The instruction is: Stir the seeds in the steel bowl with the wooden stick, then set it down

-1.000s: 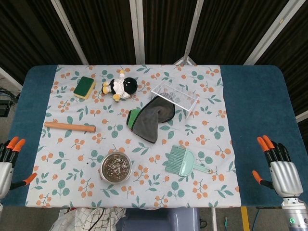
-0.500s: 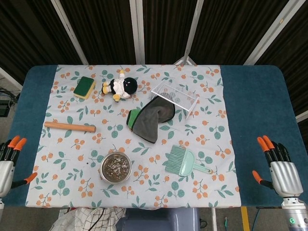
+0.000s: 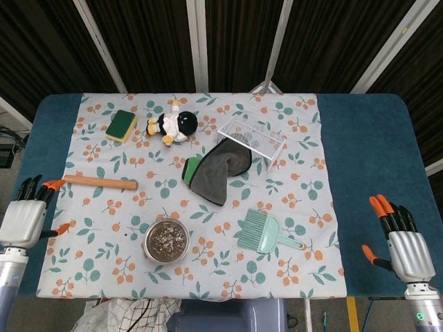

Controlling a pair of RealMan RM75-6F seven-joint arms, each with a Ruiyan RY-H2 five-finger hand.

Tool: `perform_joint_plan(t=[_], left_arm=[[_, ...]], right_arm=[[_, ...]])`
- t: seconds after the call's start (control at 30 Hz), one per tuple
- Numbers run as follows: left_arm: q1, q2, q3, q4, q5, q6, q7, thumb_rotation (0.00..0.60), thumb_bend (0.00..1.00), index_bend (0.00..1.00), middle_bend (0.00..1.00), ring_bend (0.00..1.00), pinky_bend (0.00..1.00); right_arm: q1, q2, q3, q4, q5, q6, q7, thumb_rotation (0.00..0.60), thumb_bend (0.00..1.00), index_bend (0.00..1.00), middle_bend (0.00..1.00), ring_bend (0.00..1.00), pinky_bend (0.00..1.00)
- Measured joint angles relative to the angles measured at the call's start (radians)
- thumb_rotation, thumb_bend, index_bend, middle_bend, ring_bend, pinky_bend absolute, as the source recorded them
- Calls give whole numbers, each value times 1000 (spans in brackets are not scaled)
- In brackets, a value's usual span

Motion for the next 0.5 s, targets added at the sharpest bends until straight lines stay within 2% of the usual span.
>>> perform_joint_plan(t=[0.17,0.27,0.5], left_arm=[[-103,-37,-52,47,-119,-119,87,600,334,227,210,0,0],[-149,-74,-67,101,-169,-169,122,600,355,278,244,0,0],[-236,-172,-91,220,-268,-244,172,600,360,307,279,0,0]], right_arm=[[3,3,3,-4,9,-9,10,600,317,0,0,0,0],[3,4,3,-6,12,-11,14,600,318,0,0,0,0],[5,6,2,-10,15,-18,20,600,317,0,0,0,0]])
